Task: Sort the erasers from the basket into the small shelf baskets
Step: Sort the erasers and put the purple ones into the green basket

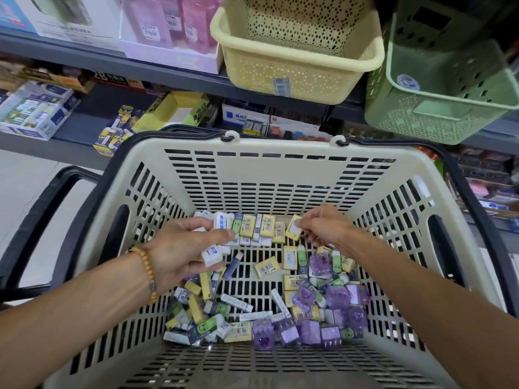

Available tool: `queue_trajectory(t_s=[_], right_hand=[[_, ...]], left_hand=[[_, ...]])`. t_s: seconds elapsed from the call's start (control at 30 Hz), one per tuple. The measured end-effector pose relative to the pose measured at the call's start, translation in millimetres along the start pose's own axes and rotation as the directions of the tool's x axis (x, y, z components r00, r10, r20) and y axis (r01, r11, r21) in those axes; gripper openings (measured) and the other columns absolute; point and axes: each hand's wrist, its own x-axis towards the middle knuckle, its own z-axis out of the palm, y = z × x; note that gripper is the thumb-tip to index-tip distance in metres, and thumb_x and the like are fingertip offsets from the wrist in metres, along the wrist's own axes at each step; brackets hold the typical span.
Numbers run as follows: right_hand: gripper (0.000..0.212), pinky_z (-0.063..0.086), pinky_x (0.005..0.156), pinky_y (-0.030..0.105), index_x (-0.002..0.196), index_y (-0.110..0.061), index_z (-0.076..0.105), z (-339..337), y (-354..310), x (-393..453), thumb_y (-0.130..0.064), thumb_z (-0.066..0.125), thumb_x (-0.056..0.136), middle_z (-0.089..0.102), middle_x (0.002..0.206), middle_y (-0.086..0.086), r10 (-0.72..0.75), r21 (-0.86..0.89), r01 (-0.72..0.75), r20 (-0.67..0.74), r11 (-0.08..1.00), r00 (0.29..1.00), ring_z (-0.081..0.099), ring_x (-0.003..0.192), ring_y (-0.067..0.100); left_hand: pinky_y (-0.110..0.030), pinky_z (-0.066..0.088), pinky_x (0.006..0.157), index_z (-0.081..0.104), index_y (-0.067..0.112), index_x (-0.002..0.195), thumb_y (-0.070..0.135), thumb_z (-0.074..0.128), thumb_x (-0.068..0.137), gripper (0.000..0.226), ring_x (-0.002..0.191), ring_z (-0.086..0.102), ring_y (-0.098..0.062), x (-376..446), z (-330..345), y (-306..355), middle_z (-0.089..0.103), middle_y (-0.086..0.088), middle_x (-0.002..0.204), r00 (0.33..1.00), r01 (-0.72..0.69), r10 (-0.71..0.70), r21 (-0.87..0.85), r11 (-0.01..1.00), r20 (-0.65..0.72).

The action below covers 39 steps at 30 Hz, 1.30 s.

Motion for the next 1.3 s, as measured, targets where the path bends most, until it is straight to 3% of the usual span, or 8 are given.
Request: queue_trajectory(t_s=[0.23, 0.4, 0.57, 0.67, 0.83, 1.1, 1.2, 1.3], right_hand=[[0.017, 0.059, 0.067, 0.032, 0.074, -0.004, 0.065, 36, -3, 20, -0.005, 0.067, 0.090, 0.064, 0.072, 0.007, -0.047, -0.117, 0.031, -0.134, 0.993, 0.990, 0.062, 0.059, 0.016], [0.023, 0.056, 0.062, 0.026, 0.087, 0.006, 0.071, 35, -10, 5, -0.013, 0.060, 0.095, 0.072, 0.088, 0.023, -0.175, -0.235, 0.115, -0.255, 0.965, 0.951, 0.064, 0.064, 0.022], [0.023, 0.052, 0.058, 0.022, 0.095, -0.022, 0.073, 66, -52, -39, -0.043, 0.068, 0.088, 0.071, 0.079, 0.002, -0.290, 0.092, 0.275, 0.339, 0.957, 0.895, 0.065, 0.065, 0.013], [0.016, 0.051, 0.058, 0.020, 0.095, -0.022, 0.072, 87, -65, -50, -0.036, 0.071, 0.088, 0.069, 0.071, -0.003, -0.335, 0.083, 0.332, 0.426, 0.940, 0.841, 0.063, 0.062, 0.010], [0.016, 0.046, 0.046, 0.019, 0.086, -0.011, 0.070, 81, -62, -33, -0.025, 0.067, 0.092, 0.061, 0.065, 0.002, -0.289, 0.211, 0.234, 0.282, 0.949, 0.915, 0.054, 0.048, 0.008], [0.025, 0.054, 0.054, 0.029, 0.082, 0.001, 0.070, 144, -66, 22, -0.017, 0.060, 0.097, 0.065, 0.066, 0.010, -0.219, -0.008, 0.222, 0.117, 0.975, 0.969, 0.058, 0.049, 0.012], [0.015, 0.061, 0.075, 0.041, 0.098, 0.007, 0.070, 157, -67, 30, -0.004, 0.062, 0.093, 0.072, 0.086, 0.021, -0.213, -0.023, 0.215, 0.074, 0.976, 0.974, 0.065, 0.063, 0.021], [0.033, 0.060, 0.068, 0.026, 0.126, 0.005, 0.058, 157, -69, 24, 0.004, 0.058, 0.093, 0.066, 0.119, 0.020, -0.213, 0.034, 0.210, 0.141, 0.977, 0.967, 0.067, 0.072, 0.013]], left_hand=[[-0.034, 0.059, 0.059, 0.065, 0.002, 0.100, 0.015, 0.086, 0.048, 0.057, 0.080, 0.074, -0.025, -7, -13, -9, 0.072, -0.015, 0.102, 1.000, 0.008, -0.006, 0.097, 0.995, -0.015], [-0.032, 0.059, 0.060, 0.065, 0.005, 0.105, 0.019, 0.085, 0.041, 0.068, 0.089, 0.071, -0.025, -11, -8, -5, 0.070, -0.013, 0.106, 1.000, 0.014, -0.013, 0.126, 0.992, -0.007], [-0.032, 0.060, 0.062, 0.066, 0.005, 0.102, 0.017, 0.084, 0.047, 0.059, 0.081, 0.074, -0.021, -15, -5, 2, 0.076, -0.008, 0.091, 0.998, 0.023, -0.031, 0.149, 0.989, 0.049], [-0.026, 0.056, 0.058, 0.066, 0.007, 0.102, 0.017, 0.084, 0.051, 0.055, 0.076, 0.074, -0.018, -17, -7, 2, 0.076, -0.008, 0.088, 0.994, 0.032, -0.050, 0.172, 0.984, 0.097], [-0.022, 0.055, 0.055, 0.070, 0.013, 0.094, 0.010, 0.083, 0.062, 0.034, 0.076, 0.073, -0.012, -21, -22, -7, 0.076, -0.001, 0.092, 0.997, 0.028, -0.042, 0.201, 0.979, 0.064], [-0.028, 0.057, 0.063, 0.074, 0.018, 0.087, 0.023, 0.084, 0.055, 0.034, 0.083, 0.073, -0.016, -36, -40, -15, 0.074, -0.007, 0.100, 0.999, 0.024, -0.030, 0.185, 0.982, 0.029], [-0.029, 0.057, 0.062, 0.075, 0.019, 0.083, 0.024, 0.085, 0.050, 0.035, 0.080, 0.073, -0.017, -39, -41, -15, 0.074, -0.009, 0.097, 0.999, 0.028, -0.032, 0.175, 0.984, 0.020], [-0.029, 0.057, 0.061, 0.072, 0.014, 0.092, 0.020, 0.084, 0.052, 0.043, 0.076, 0.073, -0.019, -36, -40, -13, 0.072, -0.012, 0.098, 0.999, 0.037, -0.037, 0.160, 0.986, -0.007]])
